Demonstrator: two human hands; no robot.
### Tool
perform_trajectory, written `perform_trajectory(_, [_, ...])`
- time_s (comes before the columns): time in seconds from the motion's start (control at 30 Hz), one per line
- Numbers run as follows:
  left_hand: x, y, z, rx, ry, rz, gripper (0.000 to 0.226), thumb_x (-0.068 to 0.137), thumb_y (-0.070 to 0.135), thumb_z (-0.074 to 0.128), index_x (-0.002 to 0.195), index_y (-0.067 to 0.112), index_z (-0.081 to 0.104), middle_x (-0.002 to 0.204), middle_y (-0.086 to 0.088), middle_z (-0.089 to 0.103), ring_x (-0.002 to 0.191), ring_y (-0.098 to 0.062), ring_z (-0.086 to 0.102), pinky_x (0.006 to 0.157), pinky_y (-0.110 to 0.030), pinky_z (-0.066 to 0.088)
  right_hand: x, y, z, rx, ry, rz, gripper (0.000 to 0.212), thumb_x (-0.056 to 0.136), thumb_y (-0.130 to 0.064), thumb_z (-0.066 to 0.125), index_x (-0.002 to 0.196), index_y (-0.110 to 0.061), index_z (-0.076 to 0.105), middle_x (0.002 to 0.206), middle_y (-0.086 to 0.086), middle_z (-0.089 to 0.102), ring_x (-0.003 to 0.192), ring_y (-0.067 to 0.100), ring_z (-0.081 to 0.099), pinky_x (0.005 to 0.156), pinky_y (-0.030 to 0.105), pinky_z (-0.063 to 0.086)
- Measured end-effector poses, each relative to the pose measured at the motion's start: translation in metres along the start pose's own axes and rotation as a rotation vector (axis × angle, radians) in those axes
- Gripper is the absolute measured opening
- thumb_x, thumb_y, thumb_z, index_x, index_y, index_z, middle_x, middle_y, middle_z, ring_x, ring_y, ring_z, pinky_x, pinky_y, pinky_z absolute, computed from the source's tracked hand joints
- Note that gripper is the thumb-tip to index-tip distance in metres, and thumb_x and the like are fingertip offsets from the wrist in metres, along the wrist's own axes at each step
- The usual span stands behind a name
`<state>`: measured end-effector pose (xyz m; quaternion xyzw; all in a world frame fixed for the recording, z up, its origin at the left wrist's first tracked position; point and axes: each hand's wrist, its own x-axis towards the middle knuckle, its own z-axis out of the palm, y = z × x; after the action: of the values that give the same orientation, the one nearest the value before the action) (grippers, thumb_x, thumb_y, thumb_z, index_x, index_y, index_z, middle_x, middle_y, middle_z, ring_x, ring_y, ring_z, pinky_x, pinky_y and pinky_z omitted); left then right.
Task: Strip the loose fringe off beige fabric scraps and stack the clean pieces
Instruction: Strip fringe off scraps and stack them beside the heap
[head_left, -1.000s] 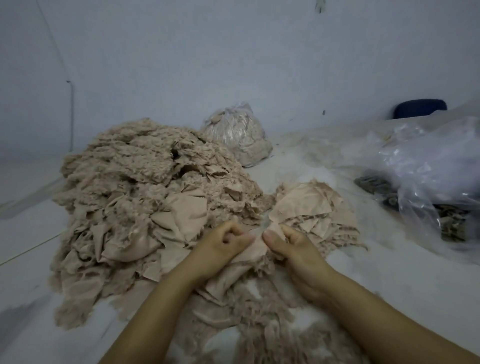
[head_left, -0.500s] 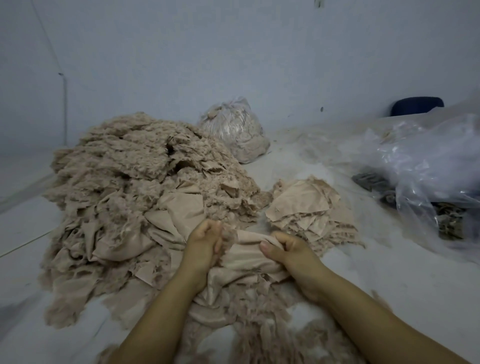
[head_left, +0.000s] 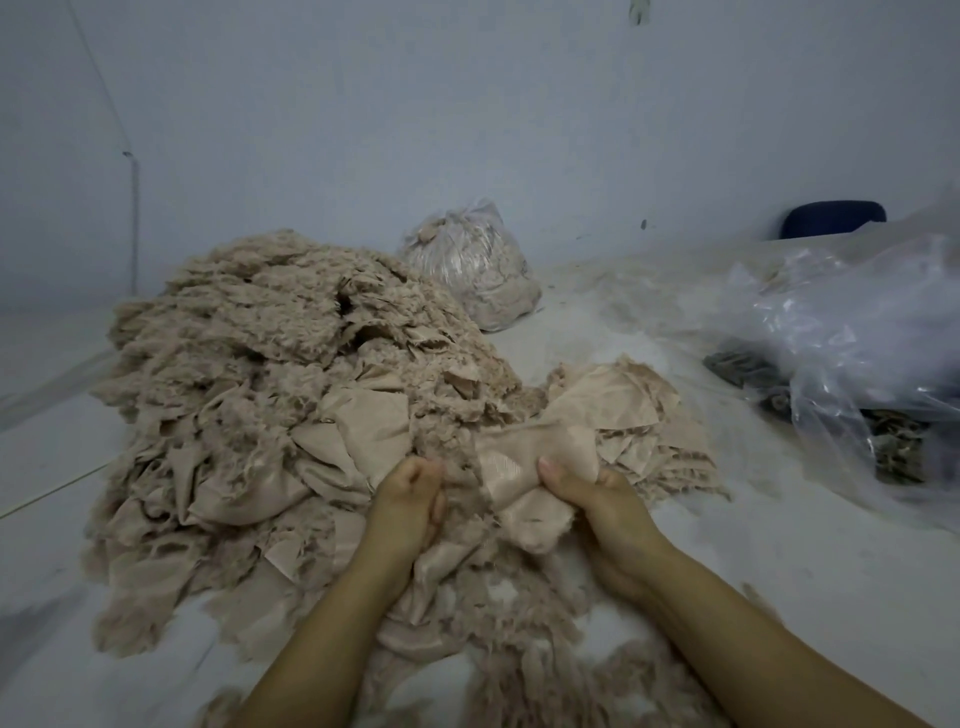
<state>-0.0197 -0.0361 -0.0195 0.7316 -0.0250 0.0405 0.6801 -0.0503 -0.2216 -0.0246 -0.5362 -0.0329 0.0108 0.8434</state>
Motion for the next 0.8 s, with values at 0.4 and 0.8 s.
perform_trajectory(0.4, [-0.018,-0.002,0.010,0.031,-0.538,0.022,0.021,0.077,0.014,0.072,0.098,0.013,0.069,0.082,0.004,0.074,0.071,-0.007,0.067,0.063,-0.017,0.049,0.000,-0.001,0.002,-0.124,0.048,0.042,0.035,0.070,-0.027,0.079,0.096,-0.005,0.071,0.087,0.016,0.073,0.076,0.029,0.070,0.064,0.034,0.057])
perform_trajectory(0.8, [-0.016,0.000,0.004,-0.171,-0.565,-0.163,0.050,0.072,0.030,0.080,0.114,0.013,0.058,0.104,-0.001,0.070,0.091,-0.013,0.068,0.083,-0.032,0.055,0.008,-0.014,0.009,-0.366,0.290,-0.287,0.017,0.093,-0.022,0.059,0.077,-0.016,0.060,0.059,-0.010,0.061,0.052,0.002,0.054,0.049,0.015,0.041])
